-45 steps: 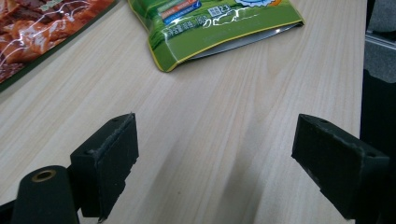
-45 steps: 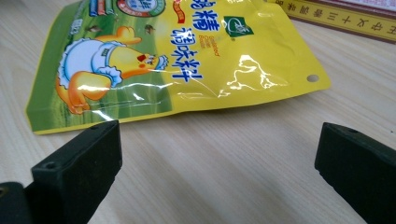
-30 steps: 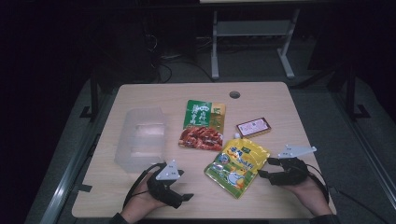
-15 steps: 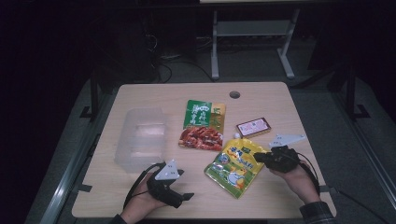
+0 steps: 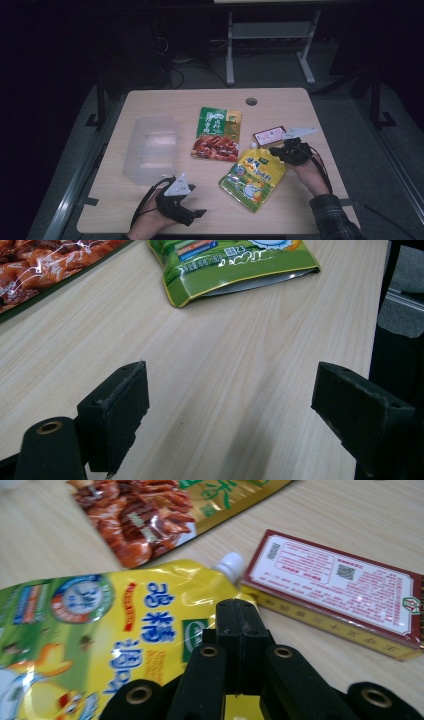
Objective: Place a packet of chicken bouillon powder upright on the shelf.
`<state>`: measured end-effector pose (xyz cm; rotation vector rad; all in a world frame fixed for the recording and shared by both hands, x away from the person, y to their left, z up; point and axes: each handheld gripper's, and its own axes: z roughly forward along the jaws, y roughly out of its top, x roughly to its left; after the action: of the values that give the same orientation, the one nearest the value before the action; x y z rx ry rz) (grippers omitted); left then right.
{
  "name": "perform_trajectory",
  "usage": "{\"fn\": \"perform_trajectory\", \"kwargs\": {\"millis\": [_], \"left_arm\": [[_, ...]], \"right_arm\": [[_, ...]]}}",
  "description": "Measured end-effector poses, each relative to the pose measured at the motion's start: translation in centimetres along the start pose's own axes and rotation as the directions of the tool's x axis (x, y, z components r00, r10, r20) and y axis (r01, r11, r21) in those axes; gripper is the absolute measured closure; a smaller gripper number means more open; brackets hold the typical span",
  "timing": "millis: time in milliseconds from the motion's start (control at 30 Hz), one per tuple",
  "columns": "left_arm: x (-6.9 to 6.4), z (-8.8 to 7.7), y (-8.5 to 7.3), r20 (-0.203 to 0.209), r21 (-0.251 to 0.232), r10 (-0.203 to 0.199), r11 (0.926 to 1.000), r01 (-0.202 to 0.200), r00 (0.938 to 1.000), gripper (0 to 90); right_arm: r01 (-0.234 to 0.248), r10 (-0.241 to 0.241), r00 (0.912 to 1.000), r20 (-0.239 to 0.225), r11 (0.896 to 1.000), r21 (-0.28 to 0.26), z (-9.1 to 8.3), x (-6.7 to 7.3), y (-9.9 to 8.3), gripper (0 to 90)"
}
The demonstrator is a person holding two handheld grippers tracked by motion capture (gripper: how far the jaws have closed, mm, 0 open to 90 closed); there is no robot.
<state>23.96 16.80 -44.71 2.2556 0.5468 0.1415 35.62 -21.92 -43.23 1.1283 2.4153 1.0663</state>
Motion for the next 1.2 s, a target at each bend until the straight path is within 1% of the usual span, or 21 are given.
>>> {"fn": "perform_trajectory", "kwargs": {"millis": [33,100,133,200,233,300,367,433,467,500,533,700,733,833,900,1000,1033,1100,1133,1200], "left_arm": [[0.0,0.0,-0.1,0.002,0.0,0.003,1.0,-0.003,1.0,14.5],[0.0,0.0,-0.1,0.001,0.0,0.003,1.0,-0.003,1.0,14.5],[0.0,0.0,-0.1,0.001,0.001,0.002,1.0,-0.002,1.0,14.5],[0.0,0.0,-0.1,0.003,0.001,0.002,1.0,-0.002,1.0,14.5],[-0.1,0.0,0.0,0.005,-0.002,0.008,1.0,-0.008,1.0,14.5],[-0.2,0.0,0.0,0.008,0.001,0.011,0.9999,-0.011,0.9999,14.5],[-0.2,0.0,-0.1,0.009,0.002,0.011,0.9999,-0.011,0.9999,14.5],[-0.2,0.1,0.0,0.008,0.009,0.017,0.9998,-0.017,0.9998,14.5],[-0.3,0.1,0.0,0.008,0.003,0.011,0.9999,-0.011,0.9999,14.7],[-0.3,0.1,0.0,0.009,0.005,0.012,0.9999,-0.012,0.9999,14.7],[-0.3,0.1,0.0,0.008,0.006,0.014,0.9999,-0.014,0.9999,14.7],[-0.2,0.1,-0.1,0.011,0.006,0.015,0.9999,-0.015,0.9998,14.7],[-0.2,0.1,-0.1,0.013,0.005,0.016,0.9999,-0.016,0.9998,14.7],[-0.3,0.1,-0.1,0.014,0.002,0.013,0.9999,-0.013,0.9998,14.7],[-0.3,0.1,-0.1,0.015,0.002,0.013,0.9999,-0.013,0.9998,14.7],[-0.2,0.0,-0.1,0.014,0.005,0.014,0.9999,-0.014,0.9998,14.7],[-0.2,0.1,-0.1,0.015,0.001,0.013,0.9999,-0.013,0.9998,14.7],[-0.2,0.1,-0.1,0.014,0.001,0.01,0.9999,-0.01,0.9999,14.7],[-0.2,0.1,-0.1,0.015,0.003,0.012,0.9999,-0.012,0.9998,14.7],[-0.1,0.1,-0.1,0.014,0.004,0.013,0.9999,-0.013,0.9998,14.7]], "right_arm": [[0.014,-0.014,0.9998,0.016,1.0,0.009,0.3,-0.2,0.1,90.0],[0.007,-0.007,0.9997,0.023,1.0,0.007,0.5,-0.4,0.2,90.0],[0.006,-0.007,0.9995,0.031,1.0,0.015,0.9,-0.8,0.4,90.0],[0.007,-0.008,0.9991,0.041,1.0,0.016,1.3,-1.2,0.4,89.9],[-0.004,0.003,0.9989,0.047,1.0,0.022,1.5,-1.5,0.4,90.0],[-0.007,0.005,0.9986,0.053,1.0,0.027,1.6,-1.7,0.3,90.0],[-0.024,0.022,0.9985,0.051,0.999,0.035,2.1,-2.3,0.1,89.9],[-0.023,0.021,0.9985,0.051,0.999,0.039,2.2,-2.4,0.0,90.0],[-0.023,0.021,0.9988,0.045,0.998,0.05,2.4,-2.5,-0.1,89.9],[-0.023,0.021,0.9988,0.045,0.998,0.05,2.4,-2.5,-0.1,89.9],[-0.013,0.011,0.9992,0.04,0.999,0.047,2.4,-2.7,-0.2,90.0],[-0.004,0.002,0.9997,0.023,0.997,0.077,2.8,-2.7,-0.5,89.9],[0.006,-0.007,0.9997,0.022,0.997,0.075,2.9,-2.7,-0.6,90.0],[-0.003,0.002,0.9999,0.017,0.997,0.076,2.9,-2.8,-0.6,90.0],[0.001,-0.002,0.9999,0.016,0.997,0.074,2.8,-2.8,-0.7,89.9],[0.004,-0.006,0.9996,0.026,0.997,0.071,2.8,-3.1,-0.8,90.0],[-0.002,0.0,0.9998,0.018,0.998,0.069,2.9,-3.2,-0.9,90.0],[0.005,-0.006,0.9999,0.01,0.997,0.077,2.9,-3.3,-1.0,90.0],[-0.001,0.001,1.0,0.0,0.997,0.075,2.9,-3.4,-1.1,90.0],[0.0,0.0,1.0,-0.004,0.997,0.074,2.9,-3.4,-1.1,90.0]]}}
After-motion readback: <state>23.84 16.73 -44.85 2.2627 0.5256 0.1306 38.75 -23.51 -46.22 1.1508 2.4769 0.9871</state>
